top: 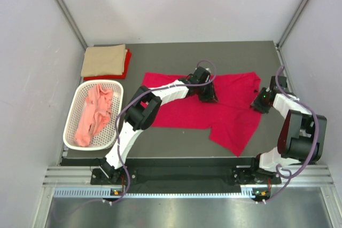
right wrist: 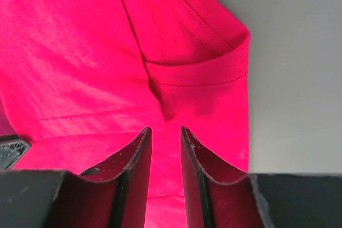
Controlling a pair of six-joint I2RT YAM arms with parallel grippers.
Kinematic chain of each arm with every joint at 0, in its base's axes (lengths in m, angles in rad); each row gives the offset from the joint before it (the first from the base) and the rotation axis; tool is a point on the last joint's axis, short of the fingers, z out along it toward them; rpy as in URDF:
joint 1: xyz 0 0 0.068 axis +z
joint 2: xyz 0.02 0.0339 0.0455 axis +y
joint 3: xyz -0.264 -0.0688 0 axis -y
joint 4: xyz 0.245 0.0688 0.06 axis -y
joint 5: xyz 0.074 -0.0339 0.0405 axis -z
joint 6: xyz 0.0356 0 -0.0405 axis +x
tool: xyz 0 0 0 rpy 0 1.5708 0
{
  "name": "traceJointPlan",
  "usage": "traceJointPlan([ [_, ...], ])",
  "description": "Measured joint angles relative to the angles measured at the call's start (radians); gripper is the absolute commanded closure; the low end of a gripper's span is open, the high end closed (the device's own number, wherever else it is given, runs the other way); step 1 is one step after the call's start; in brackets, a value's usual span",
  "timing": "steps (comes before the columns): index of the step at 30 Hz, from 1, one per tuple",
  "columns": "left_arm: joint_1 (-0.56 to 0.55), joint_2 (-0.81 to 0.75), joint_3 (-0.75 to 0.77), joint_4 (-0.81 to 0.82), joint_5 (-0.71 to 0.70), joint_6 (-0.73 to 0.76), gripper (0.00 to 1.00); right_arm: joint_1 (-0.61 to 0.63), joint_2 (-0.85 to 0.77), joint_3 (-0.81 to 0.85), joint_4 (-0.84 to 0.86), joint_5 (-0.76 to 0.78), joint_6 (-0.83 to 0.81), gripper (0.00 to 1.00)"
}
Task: Fold and stack the t-shirts
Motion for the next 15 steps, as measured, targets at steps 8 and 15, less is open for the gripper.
traceJointPlan([
  [8,0.012,-0.063,-0.03,-0.031,-0.027,0.047,0.64,0.007,0.053,0.0,0.025,-0.024,0.006,0.73],
  [15,0.066,-0.09,-0.032,-0.056,-0.035,0.103,0.64,0.008,0.068,0.0,0.028,-0.022,0.009,0.99],
])
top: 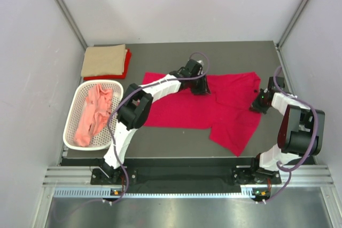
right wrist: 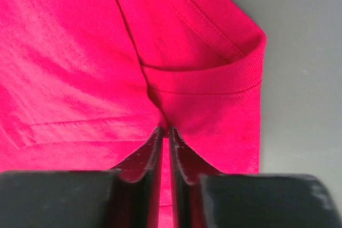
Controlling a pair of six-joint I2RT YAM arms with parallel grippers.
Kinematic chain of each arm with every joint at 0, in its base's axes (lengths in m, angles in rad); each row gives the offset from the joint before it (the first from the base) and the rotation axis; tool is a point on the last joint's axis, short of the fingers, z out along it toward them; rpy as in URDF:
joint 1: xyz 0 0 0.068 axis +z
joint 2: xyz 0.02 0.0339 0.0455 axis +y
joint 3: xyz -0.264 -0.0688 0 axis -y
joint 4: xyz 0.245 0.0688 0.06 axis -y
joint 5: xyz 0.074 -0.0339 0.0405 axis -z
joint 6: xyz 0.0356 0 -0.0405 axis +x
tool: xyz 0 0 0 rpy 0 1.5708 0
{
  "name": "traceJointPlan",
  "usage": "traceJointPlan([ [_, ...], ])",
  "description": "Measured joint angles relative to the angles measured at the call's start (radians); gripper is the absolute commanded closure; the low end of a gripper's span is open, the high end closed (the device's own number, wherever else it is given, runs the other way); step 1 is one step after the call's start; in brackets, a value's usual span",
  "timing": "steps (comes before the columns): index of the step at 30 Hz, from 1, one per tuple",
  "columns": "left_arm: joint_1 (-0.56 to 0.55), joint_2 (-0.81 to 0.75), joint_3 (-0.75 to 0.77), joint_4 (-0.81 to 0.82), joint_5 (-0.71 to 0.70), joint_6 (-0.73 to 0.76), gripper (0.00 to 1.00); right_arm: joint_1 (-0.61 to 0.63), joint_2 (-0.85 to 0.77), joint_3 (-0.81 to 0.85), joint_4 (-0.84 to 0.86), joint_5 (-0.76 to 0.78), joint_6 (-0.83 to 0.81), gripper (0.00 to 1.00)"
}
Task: Fold and stack the t-shirts
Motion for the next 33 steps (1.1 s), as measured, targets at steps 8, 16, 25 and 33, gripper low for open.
traceJointPlan([
  [8,0.182,-0.051,-0.055,-0.032,-0.048,0.077,0.63,0.0,-0.048,0.0,-0.021,0.036,0.0,1.0],
  [16,0.372,-0.055,-0.082,-0.056,-0.103,0.129,0.62,0.0,-0.106,-0.023,-0.031,0.053,0.019,1.0],
  [25,0.382,-0.055,-0.105,-0.063,-0.126,0.175,0.62,0.0,-0.108,-0.011,-0.069,0.051,0.001,0.64],
  [33,0.386,-0.059,-0.103,-0.071,-0.121,0.199,0.61,0.0,0.084,0.341,0.007,-0.041,-0.094,0.62],
])
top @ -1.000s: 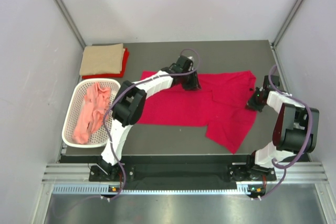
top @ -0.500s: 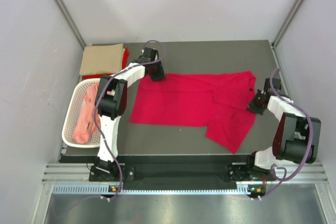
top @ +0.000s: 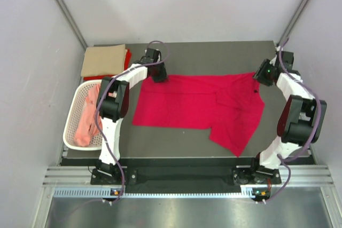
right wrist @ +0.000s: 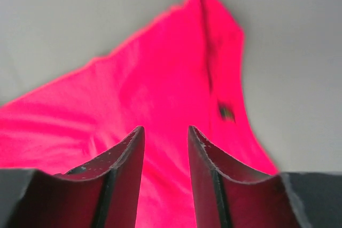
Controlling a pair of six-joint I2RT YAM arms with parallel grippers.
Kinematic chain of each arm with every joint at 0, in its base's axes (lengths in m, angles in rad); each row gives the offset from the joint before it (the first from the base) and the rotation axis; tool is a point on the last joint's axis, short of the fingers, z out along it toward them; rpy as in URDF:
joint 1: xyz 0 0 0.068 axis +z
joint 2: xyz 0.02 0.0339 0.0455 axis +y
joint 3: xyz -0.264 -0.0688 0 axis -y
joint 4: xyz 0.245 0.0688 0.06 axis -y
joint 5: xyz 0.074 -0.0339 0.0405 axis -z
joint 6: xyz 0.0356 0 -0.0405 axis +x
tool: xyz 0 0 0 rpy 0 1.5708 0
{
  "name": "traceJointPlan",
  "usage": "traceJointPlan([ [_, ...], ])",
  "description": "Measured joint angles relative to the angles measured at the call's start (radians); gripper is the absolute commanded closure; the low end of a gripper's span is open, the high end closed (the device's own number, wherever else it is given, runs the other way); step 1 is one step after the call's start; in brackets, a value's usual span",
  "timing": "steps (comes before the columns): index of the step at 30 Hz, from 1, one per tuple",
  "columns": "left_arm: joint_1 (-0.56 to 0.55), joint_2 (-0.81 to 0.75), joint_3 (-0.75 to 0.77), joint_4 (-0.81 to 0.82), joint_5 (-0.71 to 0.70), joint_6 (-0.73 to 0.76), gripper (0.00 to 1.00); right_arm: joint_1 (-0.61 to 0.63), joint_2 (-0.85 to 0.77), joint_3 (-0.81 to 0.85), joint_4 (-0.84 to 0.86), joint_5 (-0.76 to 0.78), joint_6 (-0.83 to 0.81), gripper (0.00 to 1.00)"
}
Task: Fold and stack the t-shirts
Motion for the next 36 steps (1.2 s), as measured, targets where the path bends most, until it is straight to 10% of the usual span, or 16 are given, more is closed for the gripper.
traceJointPlan([
  [19,0.066,0.0,-0.005,0.008,0.012,0.012,0.61,-0.066,0.49,0.334,0.143,-0.171,-0.063,0.71],
  [25,0.074,0.003,-0.002,0.008,0.008,0.003,0.62,-0.074,0.512,0.345,0.175,-0.182,-0.046,1.0],
  [36,0.098,0.01,0.01,0.008,-0.055,-0.039,0.61,-0.121,0.491,0.23,0.345,-0.155,0.127,1.0],
])
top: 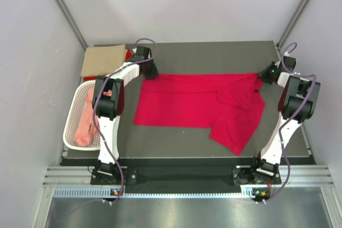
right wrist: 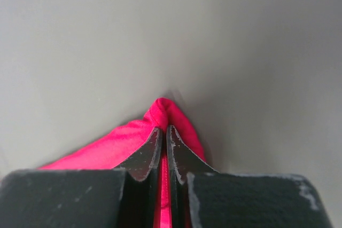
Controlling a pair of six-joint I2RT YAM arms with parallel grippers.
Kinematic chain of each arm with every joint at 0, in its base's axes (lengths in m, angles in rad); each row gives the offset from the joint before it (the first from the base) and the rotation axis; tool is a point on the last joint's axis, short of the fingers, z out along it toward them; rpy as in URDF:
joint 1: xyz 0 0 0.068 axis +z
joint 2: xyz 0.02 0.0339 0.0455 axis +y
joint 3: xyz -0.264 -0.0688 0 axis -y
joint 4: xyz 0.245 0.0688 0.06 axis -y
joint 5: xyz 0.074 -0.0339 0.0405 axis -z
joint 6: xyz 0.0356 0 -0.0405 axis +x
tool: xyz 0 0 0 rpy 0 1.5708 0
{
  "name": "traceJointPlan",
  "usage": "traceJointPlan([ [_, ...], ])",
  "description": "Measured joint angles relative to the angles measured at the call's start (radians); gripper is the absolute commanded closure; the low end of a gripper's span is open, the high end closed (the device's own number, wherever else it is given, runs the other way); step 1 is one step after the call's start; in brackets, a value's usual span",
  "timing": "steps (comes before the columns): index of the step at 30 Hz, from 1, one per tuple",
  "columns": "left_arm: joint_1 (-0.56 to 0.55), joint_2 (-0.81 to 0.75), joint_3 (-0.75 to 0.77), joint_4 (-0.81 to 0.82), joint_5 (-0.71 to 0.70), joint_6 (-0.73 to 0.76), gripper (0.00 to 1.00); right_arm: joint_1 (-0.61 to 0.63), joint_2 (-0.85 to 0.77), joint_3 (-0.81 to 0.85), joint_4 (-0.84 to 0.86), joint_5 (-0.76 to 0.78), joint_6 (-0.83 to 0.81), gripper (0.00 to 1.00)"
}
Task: Fold and stack the t-shirts
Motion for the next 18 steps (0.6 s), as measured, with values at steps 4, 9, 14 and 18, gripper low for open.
traceJointPlan([
  [4,0.003,0.017,0.025,0.0,0.001,-0.023,0.61,-0.002,-0.012,-0.043,0.06,0.018,0.075,1.0],
  [9,0.013,0.024,0.033,0.01,0.037,-0.044,0.6,-0.002,-0.012,-0.047,0.072,0.02,0.117,0.88],
  [14,0.023,0.019,0.053,-0.019,0.078,-0.022,0.59,-0.002,-0.014,0.013,-0.017,0.037,0.103,0.64],
  [18,0.025,-0.06,0.021,-0.056,0.078,0.019,0.59,0.0,-0.06,0.074,-0.222,0.107,0.087,0.53],
])
